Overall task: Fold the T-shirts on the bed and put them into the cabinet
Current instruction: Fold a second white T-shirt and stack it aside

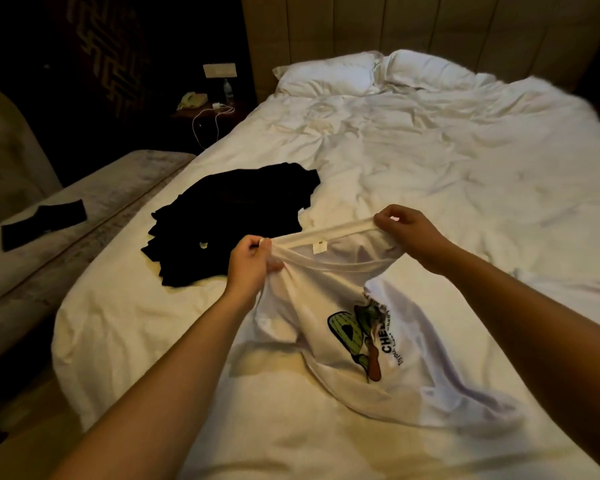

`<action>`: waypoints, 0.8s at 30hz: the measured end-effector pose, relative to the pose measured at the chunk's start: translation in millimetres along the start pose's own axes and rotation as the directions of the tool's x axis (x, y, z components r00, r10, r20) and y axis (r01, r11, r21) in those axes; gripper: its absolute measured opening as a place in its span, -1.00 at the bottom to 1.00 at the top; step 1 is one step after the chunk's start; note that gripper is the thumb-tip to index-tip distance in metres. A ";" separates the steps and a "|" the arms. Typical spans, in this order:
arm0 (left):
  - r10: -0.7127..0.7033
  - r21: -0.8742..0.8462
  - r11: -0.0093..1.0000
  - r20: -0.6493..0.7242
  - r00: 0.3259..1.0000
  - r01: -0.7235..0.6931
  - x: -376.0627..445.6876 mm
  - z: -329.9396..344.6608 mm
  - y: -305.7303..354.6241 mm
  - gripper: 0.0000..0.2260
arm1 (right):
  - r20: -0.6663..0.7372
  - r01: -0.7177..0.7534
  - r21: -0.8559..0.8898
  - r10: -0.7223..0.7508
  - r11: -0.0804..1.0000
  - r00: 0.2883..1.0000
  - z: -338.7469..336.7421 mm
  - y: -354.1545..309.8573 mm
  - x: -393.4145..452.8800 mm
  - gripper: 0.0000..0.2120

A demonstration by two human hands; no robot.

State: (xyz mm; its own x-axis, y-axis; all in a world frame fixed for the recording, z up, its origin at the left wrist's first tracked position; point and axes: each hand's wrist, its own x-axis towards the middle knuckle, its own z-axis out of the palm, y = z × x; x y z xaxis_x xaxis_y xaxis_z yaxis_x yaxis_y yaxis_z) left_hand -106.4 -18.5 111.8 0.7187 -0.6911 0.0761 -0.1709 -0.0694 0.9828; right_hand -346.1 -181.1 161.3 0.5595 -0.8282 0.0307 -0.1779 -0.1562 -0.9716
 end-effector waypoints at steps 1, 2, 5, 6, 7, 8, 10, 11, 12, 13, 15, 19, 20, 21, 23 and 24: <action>0.004 -0.017 1.000 0.026 1.000 -0.004 6.9 9.4 13.0 -0.82 | 0.005 0.002 -0.022 -0.002 1.000 1.000 -11.7 -9.0 -3.7 -0.81; 0.015 -0.021 1.000 0.055 0.998 -0.014 14.4 18.3 25.8 -0.82 | 0.036 0.003 -0.092 0.000 0.996 0.999 -24.9 -18.4 -7.4 -0.80; 0.054 0.008 0.998 0.143 0.988 -0.055 28.0 41.3 69.2 -0.83 | 0.183 0.011 -0.535 0.104 0.845 0.978 -62.6 -44.0 -19.2 -0.73; 0.077 0.022 0.996 0.179 0.981 -0.083 31.2 49.4 84.6 -0.83 | 0.178 -0.003 -0.618 0.144 0.786 0.974 -75.1 -50.8 -22.3 -0.71; 0.105 0.050 0.992 0.217 0.971 -0.118 33.2 57.3 101.3 -0.84 | 0.142 -0.027 -0.637 0.152 0.770 0.978 -87.8 -57.5 -24.9 -0.72; 0.135 0.078 0.984 0.253 0.958 -0.160 35.6 64.9 115.3 -0.83 | 0.079 -0.056 -0.617 0.133 0.785 0.988 -98.5 -63.0 -26.8 -0.73; 0.192 0.120 0.963 0.314 0.930 -0.239 37.3 80.2 146.0 -0.84 | -0.107 -0.097 -0.537 0.047 0.838 0.993 -119.6 -77.0 -31.9 -0.75; 0.218 0.136 0.952 0.334 0.917 -0.276 35.8 87.3 161.9 -0.84 | -0.205 -0.111 -0.495 0.008 0.862 0.979 -128.8 -83.8 -35.1 -0.76; 0.246 0.148 0.938 0.347 0.905 -0.312 34.3 94.2 177.7 -0.84 | -0.291 -0.119 -0.470 -0.026 0.875 0.956 -136.6 -91.6 -38.3 -0.76; 0.278 0.162 0.923 0.353 0.894 -0.350 32.2 99.8 191.6 -0.84 | -0.364 -0.126 -0.472 -0.063 0.872 0.929 -142.2 -97.8 -41.4 -0.77; 0.343 0.183 0.888 0.352 0.871 -0.423 27.5 110.5 219.4 -0.84 | -0.477 -0.111 -0.513 -0.176 0.851 0.861 -152.8 -113.6 -51.3 -0.80; 0.417 0.138 0.868 0.319 0.851 -0.477 17.2 123.8 263.3 -0.83 | -0.599 0.038 -0.509 -0.386 0.860 0.702 -166.1 -148.8 -70.9 -0.82; 0.430 0.116 0.868 0.311 0.847 -0.483 13.4 126.3 272.3 -0.83 | -0.614 0.065 -0.512 -0.418 0.857 0.670 -168.7 -156.5 -74.8 -0.83; 0.447 0.094 0.864 0.307 0.840 -0.494 7.6 127.6 281.5 -0.83 | -0.625 0.080 -0.511 -0.434 0.856 0.649 -172.0 -163.0 -77.3 -0.84; 0.480 0.082 0.845 0.317 0.818 -0.528 -1.8 128.0 295.5 -0.83 | -0.625 0.091 -0.492 -0.424 0.866 0.655 -177.8 -172.4 -80.6 -0.85; 0.495 0.093 0.828 0.342 0.799 -0.553 -5.3 126.8 299.1 -0.83 | -0.614 0.085 -0.485 -0.409 0.870 0.675 -180.6 -175.0 -82.6 -0.85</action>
State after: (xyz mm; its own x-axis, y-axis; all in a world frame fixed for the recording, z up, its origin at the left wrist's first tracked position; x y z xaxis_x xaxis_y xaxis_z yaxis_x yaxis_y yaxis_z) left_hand -246.9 -126.8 384.1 0.2589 -0.8326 0.4897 -0.6012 0.2579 0.7563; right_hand -507.4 -182.6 371.2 -0.0469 -0.8257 0.5621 -0.4998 -0.4678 -0.7289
